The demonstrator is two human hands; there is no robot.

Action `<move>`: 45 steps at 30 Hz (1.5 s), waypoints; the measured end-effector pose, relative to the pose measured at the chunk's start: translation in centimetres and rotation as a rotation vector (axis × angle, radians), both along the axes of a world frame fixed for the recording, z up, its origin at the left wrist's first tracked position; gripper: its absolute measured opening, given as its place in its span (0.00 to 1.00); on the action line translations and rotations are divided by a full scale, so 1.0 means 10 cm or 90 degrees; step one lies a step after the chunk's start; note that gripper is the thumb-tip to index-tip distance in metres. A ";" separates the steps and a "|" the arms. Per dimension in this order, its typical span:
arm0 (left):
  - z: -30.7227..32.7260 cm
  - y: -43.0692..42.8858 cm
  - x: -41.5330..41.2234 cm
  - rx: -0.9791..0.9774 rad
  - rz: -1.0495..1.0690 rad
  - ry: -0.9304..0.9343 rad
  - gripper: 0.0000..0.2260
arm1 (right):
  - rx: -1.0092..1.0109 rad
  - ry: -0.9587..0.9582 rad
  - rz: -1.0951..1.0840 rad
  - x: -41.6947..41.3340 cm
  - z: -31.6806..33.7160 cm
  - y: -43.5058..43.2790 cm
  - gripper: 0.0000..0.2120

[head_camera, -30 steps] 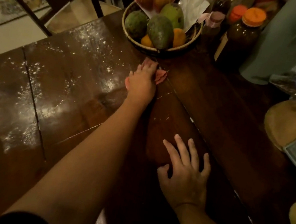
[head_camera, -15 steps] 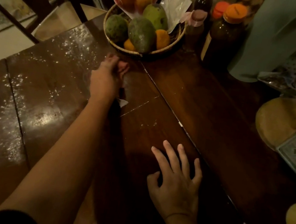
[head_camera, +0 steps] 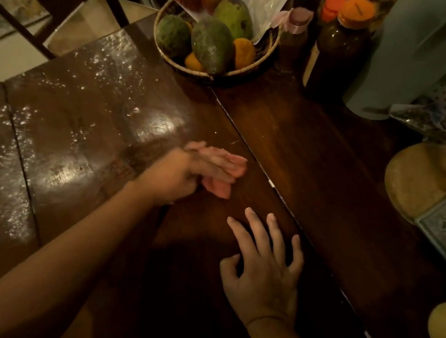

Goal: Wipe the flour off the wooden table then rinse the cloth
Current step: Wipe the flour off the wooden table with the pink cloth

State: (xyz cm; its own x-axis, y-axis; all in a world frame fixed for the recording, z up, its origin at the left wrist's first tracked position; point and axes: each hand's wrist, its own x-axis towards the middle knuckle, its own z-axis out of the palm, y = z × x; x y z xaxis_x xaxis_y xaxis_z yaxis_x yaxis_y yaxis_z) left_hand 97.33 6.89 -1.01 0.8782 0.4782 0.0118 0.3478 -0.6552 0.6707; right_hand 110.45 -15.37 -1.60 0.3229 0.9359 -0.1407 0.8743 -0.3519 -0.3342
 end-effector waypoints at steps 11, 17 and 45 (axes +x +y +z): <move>0.04 -0.50 0.12 0.055 0.021 0.001 0.26 | 0.001 0.000 -0.010 -0.01 0.00 0.00 0.28; 0.17 -0.58 -1.21 -0.116 0.643 -0.125 0.23 | -0.025 0.037 -0.007 -0.01 0.04 -0.01 0.28; 0.46 -3.93 -4.78 -0.074 0.467 0.108 0.14 | -0.218 -0.036 0.137 -1.12 0.40 0.14 0.35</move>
State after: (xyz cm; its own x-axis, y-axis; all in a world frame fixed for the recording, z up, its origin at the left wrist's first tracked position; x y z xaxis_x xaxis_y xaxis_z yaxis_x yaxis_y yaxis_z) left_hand 49.50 -32.44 3.59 0.3197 0.9299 -0.1820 0.7716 -0.1440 0.6196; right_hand 99.27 -13.94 2.40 0.1404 0.8848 -0.4442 0.9540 -0.2410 -0.1785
